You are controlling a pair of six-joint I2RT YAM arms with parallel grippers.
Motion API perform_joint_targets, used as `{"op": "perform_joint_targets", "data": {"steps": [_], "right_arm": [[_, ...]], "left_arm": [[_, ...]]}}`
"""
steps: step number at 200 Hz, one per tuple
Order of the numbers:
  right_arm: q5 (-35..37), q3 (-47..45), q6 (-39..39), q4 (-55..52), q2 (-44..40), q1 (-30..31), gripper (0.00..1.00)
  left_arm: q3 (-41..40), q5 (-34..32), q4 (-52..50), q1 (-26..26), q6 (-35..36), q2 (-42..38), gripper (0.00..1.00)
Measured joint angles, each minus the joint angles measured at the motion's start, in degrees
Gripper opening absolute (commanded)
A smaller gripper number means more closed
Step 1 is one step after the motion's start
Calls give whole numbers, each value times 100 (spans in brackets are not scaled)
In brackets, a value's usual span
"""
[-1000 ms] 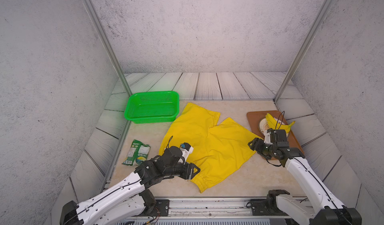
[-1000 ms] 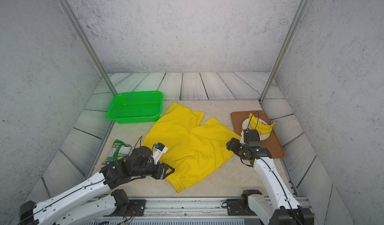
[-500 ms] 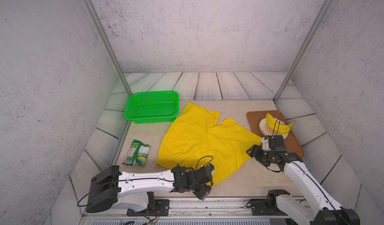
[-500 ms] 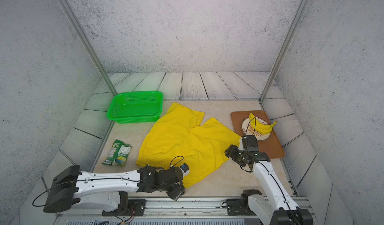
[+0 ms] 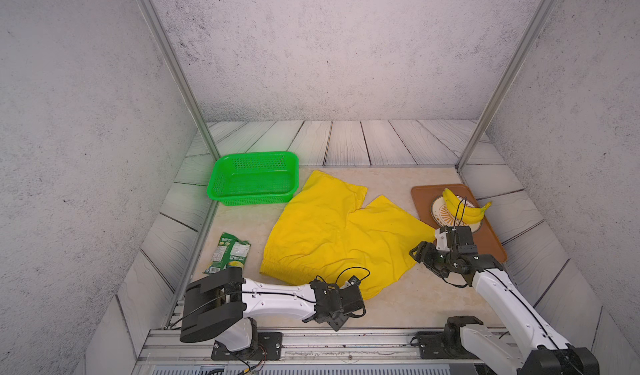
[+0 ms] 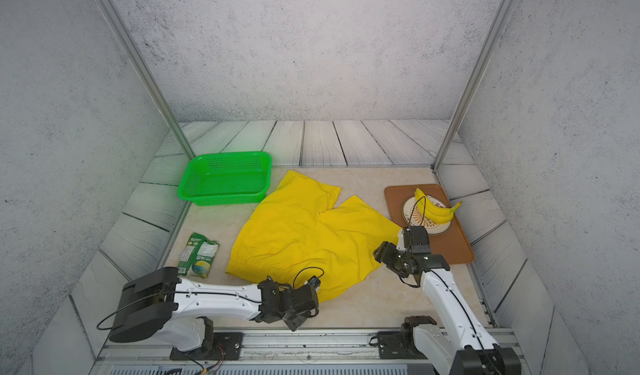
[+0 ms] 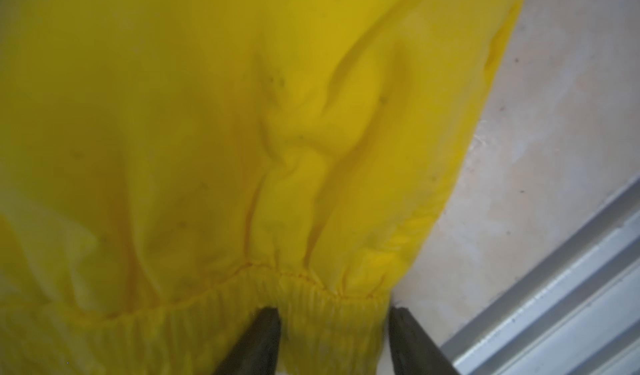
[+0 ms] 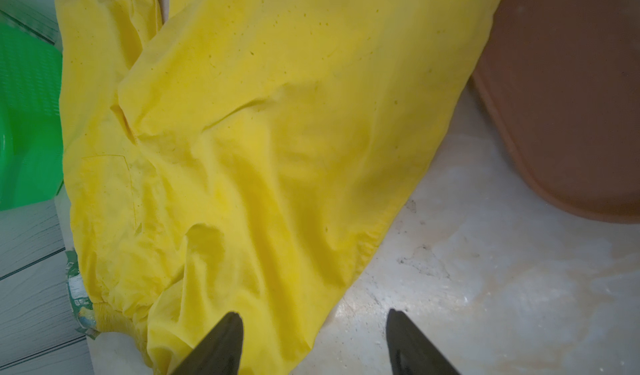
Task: Roll up the shorts
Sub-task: Fold the shorts at the center of the board.
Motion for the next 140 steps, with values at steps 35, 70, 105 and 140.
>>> {"op": "perform_joint_targets", "data": {"steps": [35,70,105,140], "right_arm": [[485,87,142,-168,109,2,73],[1239,498,345,-219,385,0,71],[1676,1126,505,-76,1106,-184,71],[1727,1405,595,175,1847,-579,72]], "left_arm": [[131,-221,-37,7,24,153,9],[133,-245,-59,4,11,103,0],[87,-212,-157,4,7,-111,0],[79,-199,-282,4,7,-466,0]]}}
